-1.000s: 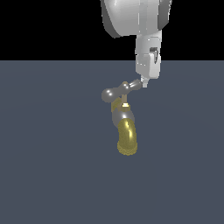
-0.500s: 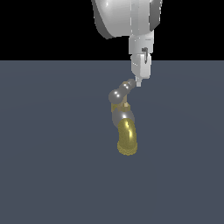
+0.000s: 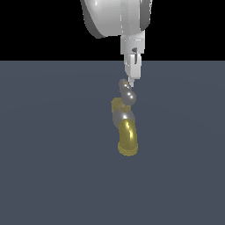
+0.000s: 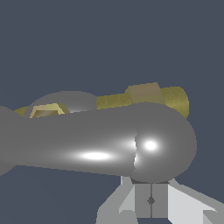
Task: Turn on the faucet by rotating a designated handle.
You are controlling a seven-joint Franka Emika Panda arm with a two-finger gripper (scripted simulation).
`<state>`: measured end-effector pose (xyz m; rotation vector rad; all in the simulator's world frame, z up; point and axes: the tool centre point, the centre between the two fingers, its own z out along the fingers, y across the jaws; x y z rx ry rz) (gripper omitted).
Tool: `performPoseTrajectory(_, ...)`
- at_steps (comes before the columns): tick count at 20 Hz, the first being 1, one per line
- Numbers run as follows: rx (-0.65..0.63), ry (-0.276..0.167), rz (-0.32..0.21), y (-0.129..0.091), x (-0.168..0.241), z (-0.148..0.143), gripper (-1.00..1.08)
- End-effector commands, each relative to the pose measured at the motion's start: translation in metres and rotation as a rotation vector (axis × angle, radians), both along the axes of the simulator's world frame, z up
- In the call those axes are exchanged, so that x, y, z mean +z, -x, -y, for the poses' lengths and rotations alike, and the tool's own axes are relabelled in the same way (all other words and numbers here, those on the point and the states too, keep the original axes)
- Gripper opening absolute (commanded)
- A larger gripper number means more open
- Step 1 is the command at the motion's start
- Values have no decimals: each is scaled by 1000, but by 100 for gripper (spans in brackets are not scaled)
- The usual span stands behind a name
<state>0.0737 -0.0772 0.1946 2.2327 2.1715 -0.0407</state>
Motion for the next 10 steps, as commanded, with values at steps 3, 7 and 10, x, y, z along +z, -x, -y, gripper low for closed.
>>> performPoseTrajectory(3,35,-14,-3,7,0,-37,-100)
performPoseTrajectory(7,48,-19,-3,15,0,-56,-100)
performPoseTrajectory(10,57,-22,-3,21,0,-71,-100)
